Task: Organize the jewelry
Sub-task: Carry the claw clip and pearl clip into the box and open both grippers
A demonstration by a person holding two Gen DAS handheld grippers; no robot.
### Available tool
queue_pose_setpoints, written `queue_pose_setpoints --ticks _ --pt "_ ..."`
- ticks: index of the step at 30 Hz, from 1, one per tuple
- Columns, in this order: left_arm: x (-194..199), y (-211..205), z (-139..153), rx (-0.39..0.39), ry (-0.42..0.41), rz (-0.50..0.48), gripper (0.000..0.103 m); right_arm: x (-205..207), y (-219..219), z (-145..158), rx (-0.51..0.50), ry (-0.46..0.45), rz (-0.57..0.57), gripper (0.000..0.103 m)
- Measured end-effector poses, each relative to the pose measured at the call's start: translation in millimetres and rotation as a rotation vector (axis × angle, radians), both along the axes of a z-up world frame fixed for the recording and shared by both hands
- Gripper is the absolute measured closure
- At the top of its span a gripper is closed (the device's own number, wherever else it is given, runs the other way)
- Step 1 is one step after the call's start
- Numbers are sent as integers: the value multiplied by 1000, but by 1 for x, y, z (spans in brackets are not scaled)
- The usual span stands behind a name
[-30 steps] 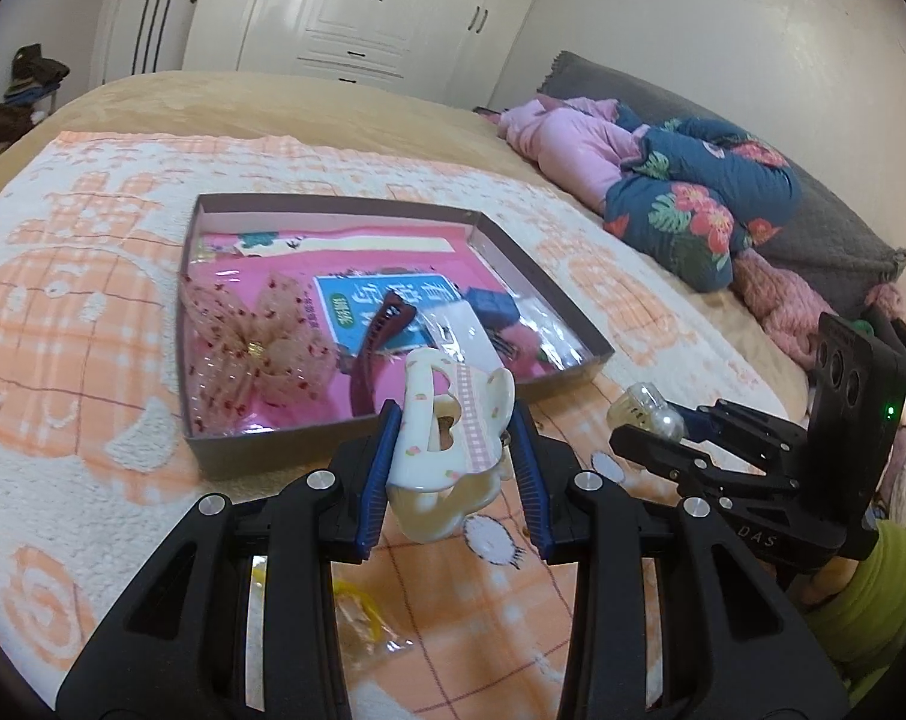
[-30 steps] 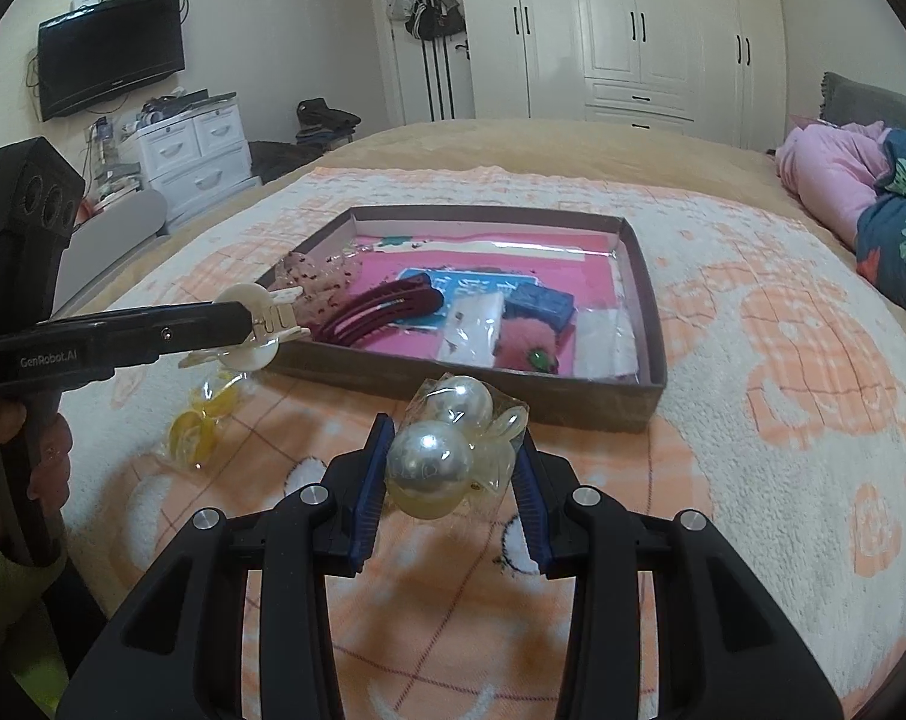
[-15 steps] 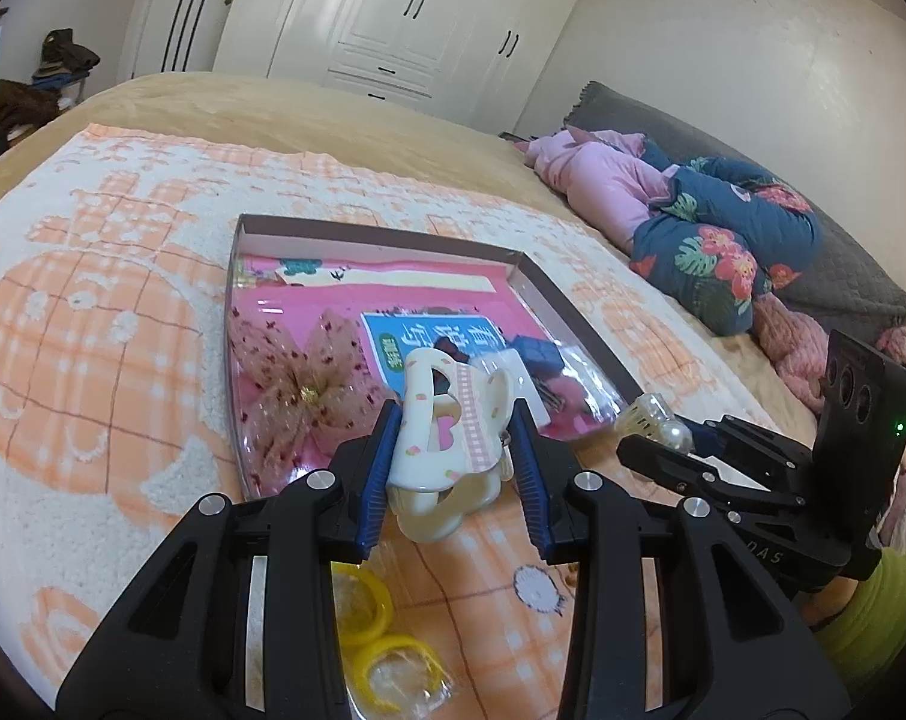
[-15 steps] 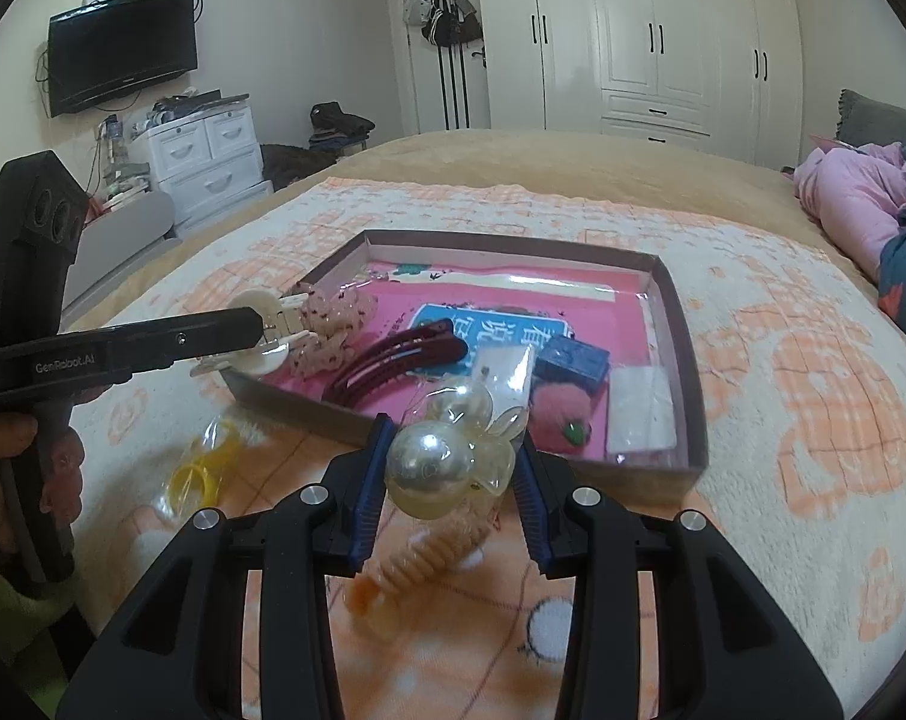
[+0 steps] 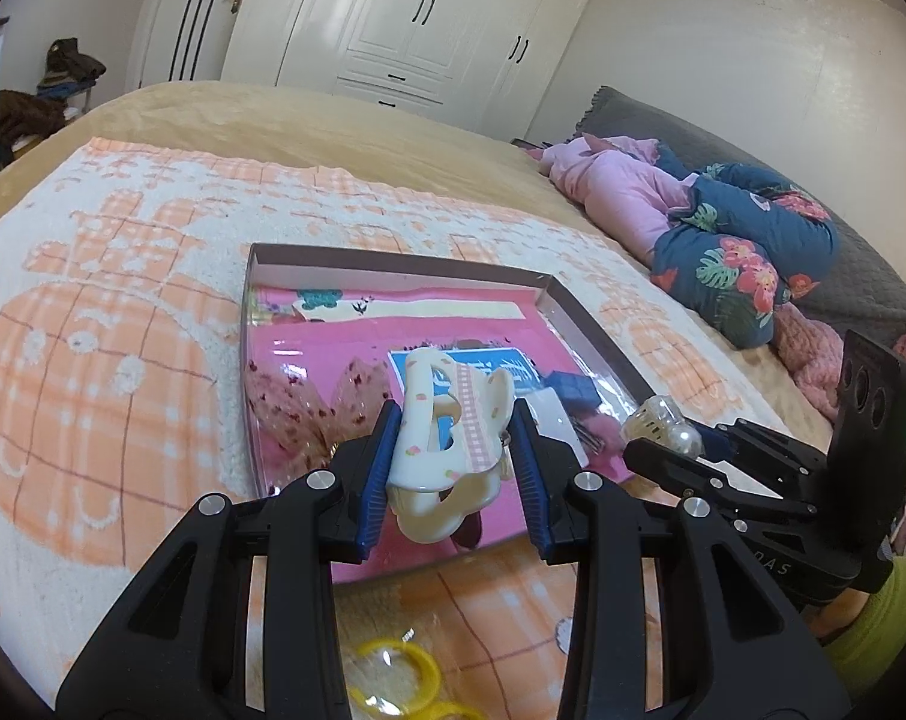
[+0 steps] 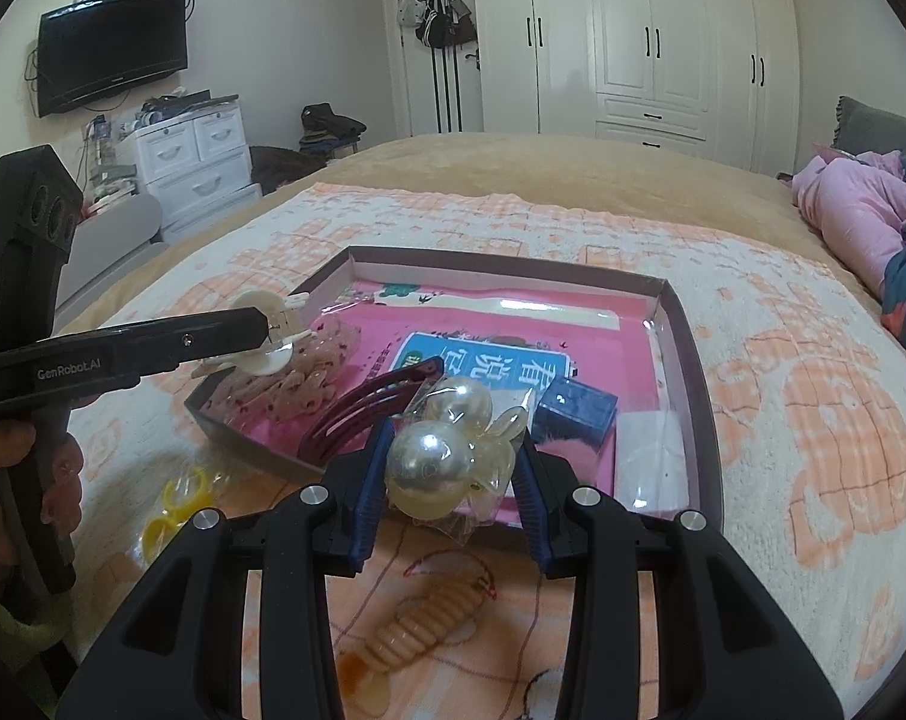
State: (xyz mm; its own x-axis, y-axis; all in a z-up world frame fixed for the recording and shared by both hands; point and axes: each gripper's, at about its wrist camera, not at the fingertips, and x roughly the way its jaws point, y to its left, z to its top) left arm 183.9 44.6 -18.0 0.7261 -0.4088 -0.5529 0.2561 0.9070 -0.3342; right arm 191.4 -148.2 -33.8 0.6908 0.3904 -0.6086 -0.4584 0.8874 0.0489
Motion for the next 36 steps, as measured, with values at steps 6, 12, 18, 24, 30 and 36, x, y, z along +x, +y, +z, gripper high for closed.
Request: queue_pose_setpoints --ticks 6,12,18,24,30,36 --pt "16 -4 -3 18 4 -15 75 16 5 -7 -26 14 -15 66" --pt "29 -6 -13 21 25 -22 75 30 11 -16 -41 40 -19 66" --pt "34 -7 -21 16 39 -26 75 35 21 -24 -38 74 4 66" --pt "36 -5 -28 7 54 -25 75 32 30 -31 -47 94 32 66" --pt "38 -5 -30 4 63 -24 75 30 29 -33 -37 112 38 66" --pt "37 -6 -31 6 66 -26 75 23 25 -30 -22 97 33 48"
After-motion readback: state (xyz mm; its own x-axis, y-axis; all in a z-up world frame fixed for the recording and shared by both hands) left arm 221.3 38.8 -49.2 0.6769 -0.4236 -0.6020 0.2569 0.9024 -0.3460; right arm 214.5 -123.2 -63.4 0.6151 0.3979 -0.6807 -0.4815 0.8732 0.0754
